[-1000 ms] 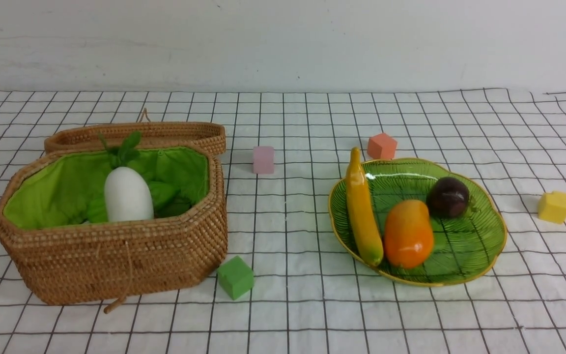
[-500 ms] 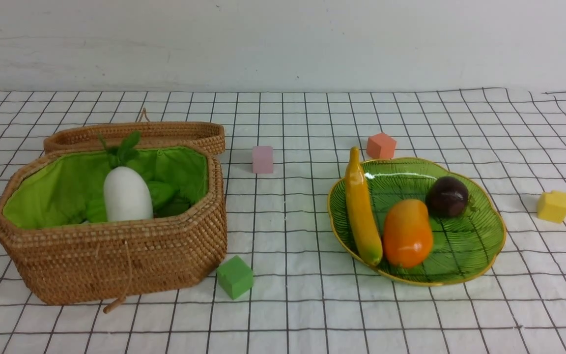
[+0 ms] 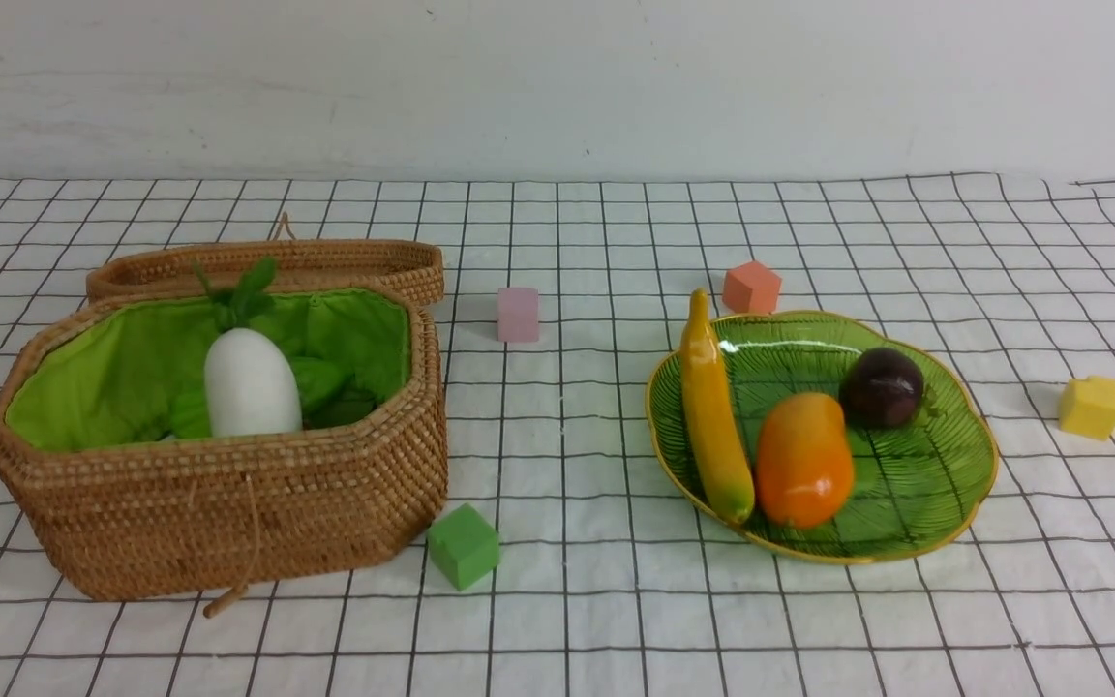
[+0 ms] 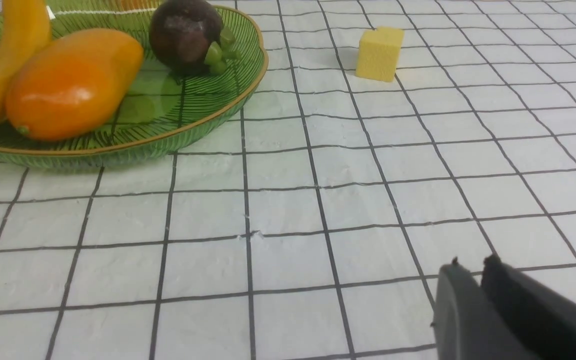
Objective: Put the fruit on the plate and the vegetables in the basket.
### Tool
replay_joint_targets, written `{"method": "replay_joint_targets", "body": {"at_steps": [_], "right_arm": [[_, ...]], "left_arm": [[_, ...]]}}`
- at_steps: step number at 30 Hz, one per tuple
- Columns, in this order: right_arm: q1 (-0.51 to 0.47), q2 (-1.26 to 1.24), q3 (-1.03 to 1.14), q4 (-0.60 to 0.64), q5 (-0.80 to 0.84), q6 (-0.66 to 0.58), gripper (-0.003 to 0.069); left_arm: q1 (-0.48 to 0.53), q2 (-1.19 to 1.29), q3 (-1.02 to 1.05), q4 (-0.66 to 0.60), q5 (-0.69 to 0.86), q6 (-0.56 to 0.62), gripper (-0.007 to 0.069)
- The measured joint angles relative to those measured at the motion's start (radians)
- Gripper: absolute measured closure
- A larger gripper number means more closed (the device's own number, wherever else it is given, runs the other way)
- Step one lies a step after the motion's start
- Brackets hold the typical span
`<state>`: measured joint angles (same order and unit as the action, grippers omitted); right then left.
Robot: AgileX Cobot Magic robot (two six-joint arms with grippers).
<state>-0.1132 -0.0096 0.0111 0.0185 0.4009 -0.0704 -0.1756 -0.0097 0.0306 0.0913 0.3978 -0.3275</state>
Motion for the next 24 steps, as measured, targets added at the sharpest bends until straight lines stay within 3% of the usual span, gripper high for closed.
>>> {"method": "replay_joint_targets", "body": {"at_steps": [24], "right_arm": [[0.000,0.000,0.001,0.002,-0.002,0.000,0.0539]], "left_arm": [[0.000,0.000,0.000,0.000,0.000,0.000,0.0615]]}}
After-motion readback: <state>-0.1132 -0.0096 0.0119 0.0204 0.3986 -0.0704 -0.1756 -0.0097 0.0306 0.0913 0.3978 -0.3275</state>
